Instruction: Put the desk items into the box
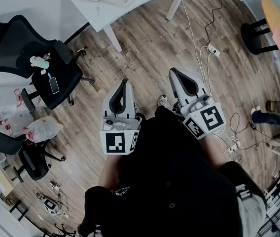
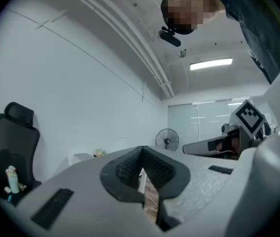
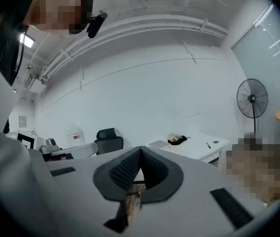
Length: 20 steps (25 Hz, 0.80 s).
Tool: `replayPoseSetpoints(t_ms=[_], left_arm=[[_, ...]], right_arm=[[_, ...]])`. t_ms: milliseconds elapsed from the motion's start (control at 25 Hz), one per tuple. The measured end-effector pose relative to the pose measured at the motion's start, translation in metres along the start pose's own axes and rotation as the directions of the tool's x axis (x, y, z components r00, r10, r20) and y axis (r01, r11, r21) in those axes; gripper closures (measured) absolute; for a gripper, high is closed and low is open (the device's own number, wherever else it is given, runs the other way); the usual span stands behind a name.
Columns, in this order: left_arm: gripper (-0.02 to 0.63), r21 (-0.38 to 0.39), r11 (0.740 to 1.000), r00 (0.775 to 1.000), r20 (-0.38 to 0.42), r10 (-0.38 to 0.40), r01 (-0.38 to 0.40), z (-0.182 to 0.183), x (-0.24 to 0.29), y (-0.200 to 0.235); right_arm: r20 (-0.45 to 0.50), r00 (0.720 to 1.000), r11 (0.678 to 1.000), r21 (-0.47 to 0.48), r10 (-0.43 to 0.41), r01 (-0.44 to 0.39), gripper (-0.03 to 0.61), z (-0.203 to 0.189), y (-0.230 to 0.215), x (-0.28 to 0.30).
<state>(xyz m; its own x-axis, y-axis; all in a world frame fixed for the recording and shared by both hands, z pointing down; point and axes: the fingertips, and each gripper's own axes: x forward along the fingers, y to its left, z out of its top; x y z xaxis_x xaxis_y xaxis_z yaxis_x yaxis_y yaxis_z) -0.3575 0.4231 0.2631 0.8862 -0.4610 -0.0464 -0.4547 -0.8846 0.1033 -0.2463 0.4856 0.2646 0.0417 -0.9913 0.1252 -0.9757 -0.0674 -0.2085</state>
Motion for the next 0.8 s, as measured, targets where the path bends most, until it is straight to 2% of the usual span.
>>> replayPoseSetpoints(t_ms=[160,440,800], left_arm=[[0.606,0.047,0.999,1.0,0.007,-0.006,0.006,-0.002,0.017,-0.034],[0.606,0.039,0.999,0.999,-0.049,-0.019,0.021,-0.017,0.04,-0.074],[0.606,0.05,0.999,0.999,-0.048,0.019,-0.017,-0.027,0.065,-0.116]], right_arm=[[-0.019,1.0,1.0,-0.002,0.009,-0.009,0.58,-0.003,-0.026,-0.017],[-0.002,1.0,1.0,0.019,0.004,-0.004,0.58,0.0,-0.063,-0.04],[0.007,0.999,0.999,0.013,0.031,-0.032,0.58,0.004,-0.11,-0.063]])
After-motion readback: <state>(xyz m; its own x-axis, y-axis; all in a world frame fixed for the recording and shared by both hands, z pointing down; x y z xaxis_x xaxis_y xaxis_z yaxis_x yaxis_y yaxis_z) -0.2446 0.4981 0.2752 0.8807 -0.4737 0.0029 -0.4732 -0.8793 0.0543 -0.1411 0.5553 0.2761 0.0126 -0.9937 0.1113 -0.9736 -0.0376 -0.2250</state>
